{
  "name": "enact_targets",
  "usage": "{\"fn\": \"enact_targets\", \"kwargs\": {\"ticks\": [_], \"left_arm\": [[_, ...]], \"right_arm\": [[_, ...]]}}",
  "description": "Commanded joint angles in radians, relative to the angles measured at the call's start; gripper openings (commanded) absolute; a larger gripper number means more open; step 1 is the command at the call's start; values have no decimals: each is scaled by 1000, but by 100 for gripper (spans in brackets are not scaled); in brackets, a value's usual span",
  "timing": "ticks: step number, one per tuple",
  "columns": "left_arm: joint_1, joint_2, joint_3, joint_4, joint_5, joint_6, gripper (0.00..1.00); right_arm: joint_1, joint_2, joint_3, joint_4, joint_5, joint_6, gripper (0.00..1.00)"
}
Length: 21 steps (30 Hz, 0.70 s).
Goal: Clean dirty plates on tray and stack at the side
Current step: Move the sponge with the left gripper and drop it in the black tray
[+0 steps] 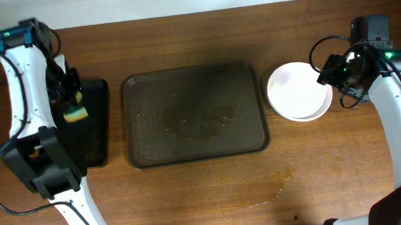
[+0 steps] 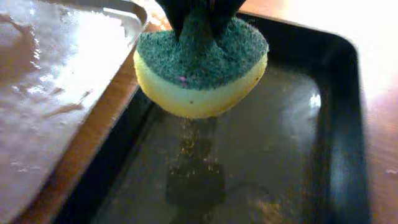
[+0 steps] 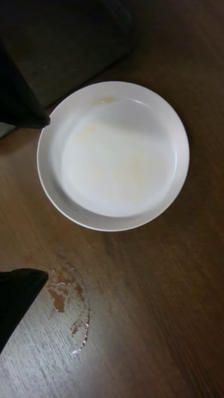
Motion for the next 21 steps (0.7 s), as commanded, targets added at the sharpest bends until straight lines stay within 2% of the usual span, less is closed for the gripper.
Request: {"fn": "enact_targets", "kwargs": {"ticks": [1,4,5,6,7,8,9,12,16,19,21], "left_arm": [[9,-13,-180,108,-11,-18,1],[15,-13,-278,209,-11,-17,1],[15,-13,-299,231,-11,-17,7],[15,-13,-304,237,-11,-17,28],[15,-13,-305,237,-11,-17,63],[15,-13,-305,236,-10,-17,86],[15,-14,-303,233,-10,-17,95],[14,-18,-236,196,-7,-17,98],[8,-61,31,26,-7,-17,98],[-30,-131,214,-35,3,-17,98],[-70,-175,254,-34,61,-17,99]], "right_arm": [[5,7,1,-1,-5,-5,73],[5,12,1,-1,-5,-24,73],[5,12,1,-1,-5,-24,73],[5,12,1,-2,-5,-24,73],[5,12,1,-2,-5,-24,73],[5,12,1,-1,-5,-24,73],[5,12,1,-1,-5,-24,73],[5,10,2,-3,-23,-56,73],[5,-34,55,-64,-40,-91,73],[5,-113,180,-182,-40,-102,76],[5,-164,258,-297,-52,-103,76]]}}
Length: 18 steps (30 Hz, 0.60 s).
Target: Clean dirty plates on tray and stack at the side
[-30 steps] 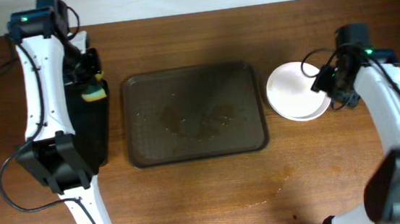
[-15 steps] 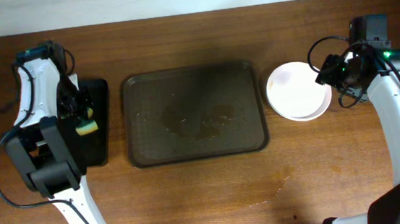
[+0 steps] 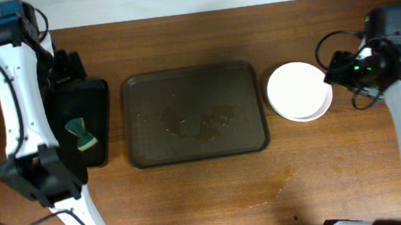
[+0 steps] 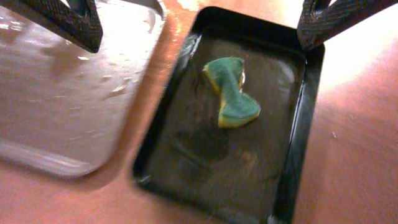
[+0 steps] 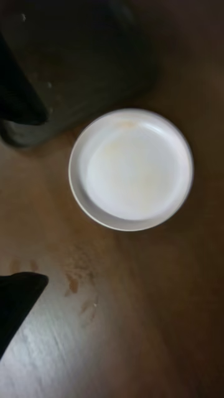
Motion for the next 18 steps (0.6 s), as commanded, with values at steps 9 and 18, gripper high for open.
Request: {"fn": "enact_targets", "kwargs": {"ticks": [9,18], "left_arm": [[-84,-95,52,-11,58,-2,99],[-84,-95,52,-11,58,-2,99]], "right_arm": [[5,-373,152,-375,-245,-62,98],[23,-409,69,-262,-240,-278,98]]}}
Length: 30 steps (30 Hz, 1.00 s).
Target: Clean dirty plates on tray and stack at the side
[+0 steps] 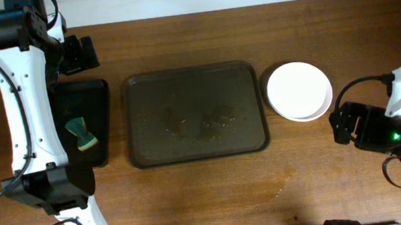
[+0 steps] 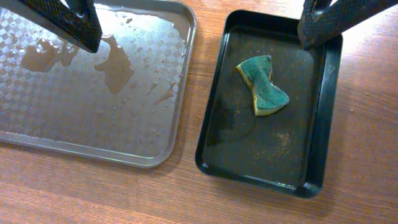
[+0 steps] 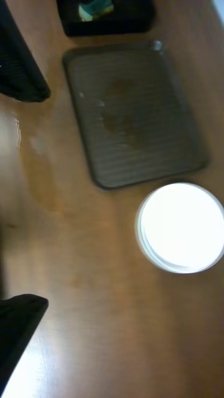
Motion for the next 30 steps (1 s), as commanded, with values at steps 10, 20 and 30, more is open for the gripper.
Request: {"fn": "enact_targets", "kwargs": {"ticks": [10,20,30], "left_arm": [[5,3,2,0,11,-2,99],[5,3,2,0,11,-2,99],[5,3,2,0,11,-2,99]], "right_arm": [[86,-691,-985,885,-53,-161,98],[171,-1022,-1573,1550,11,-161,99],[172,-1102,-1714,1606,41,-161,98]]}}
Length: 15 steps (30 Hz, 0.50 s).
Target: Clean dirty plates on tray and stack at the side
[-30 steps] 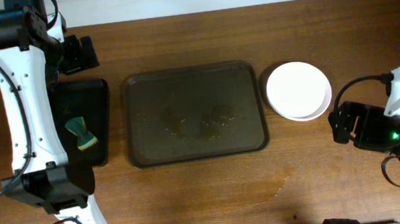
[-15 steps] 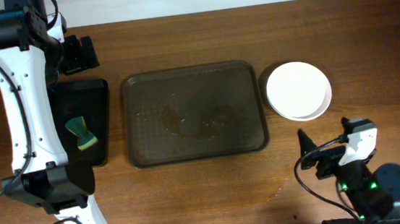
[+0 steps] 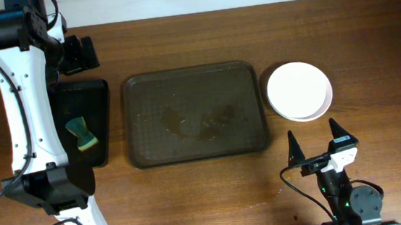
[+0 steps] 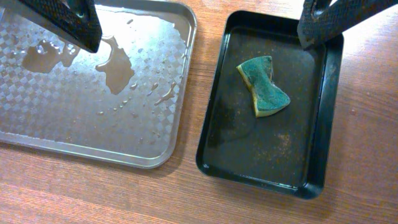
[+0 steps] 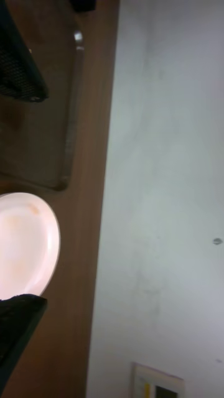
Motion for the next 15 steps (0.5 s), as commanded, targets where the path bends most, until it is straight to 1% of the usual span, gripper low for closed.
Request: {"fn": "enact_targets", "kwargs": {"ticks": [1,2,3,15], "left_arm": [[5,3,2,2,7,-2,99],[5,3,2,2,7,-2,99],[5,3,2,2,7,-2,99],[5,3,2,2,7,-2,99]], "right_arm": [[8,-12,-14,-48,13,1,98],[8,-12,-14,-97,13,1,98],[8,-12,-14,-106,13,1,98],[6,-10,-14,-107,13,1,98]]}}
